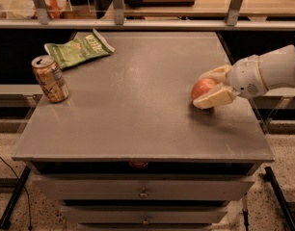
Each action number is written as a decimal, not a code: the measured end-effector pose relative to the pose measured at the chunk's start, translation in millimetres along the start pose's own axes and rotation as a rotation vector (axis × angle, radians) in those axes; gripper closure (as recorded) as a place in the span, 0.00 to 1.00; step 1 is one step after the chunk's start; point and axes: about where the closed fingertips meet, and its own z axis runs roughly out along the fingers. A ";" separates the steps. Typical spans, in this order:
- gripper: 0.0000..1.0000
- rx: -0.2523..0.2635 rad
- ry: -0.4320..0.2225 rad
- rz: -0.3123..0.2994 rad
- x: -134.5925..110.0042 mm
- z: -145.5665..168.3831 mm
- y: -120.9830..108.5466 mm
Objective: Move apple near orange can
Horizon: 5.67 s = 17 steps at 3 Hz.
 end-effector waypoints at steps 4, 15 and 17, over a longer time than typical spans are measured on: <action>1.00 -0.011 -0.026 -0.141 -71.0 -7.4 13.3; 0.35 -0.348 -0.296 -0.256 -215.4 255.8 92.1; 0.00 -0.366 -0.298 -0.242 -214.4 260.2 90.9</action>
Offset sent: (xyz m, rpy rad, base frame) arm -0.0053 0.0189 0.1216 0.0063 -0.2343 0.1149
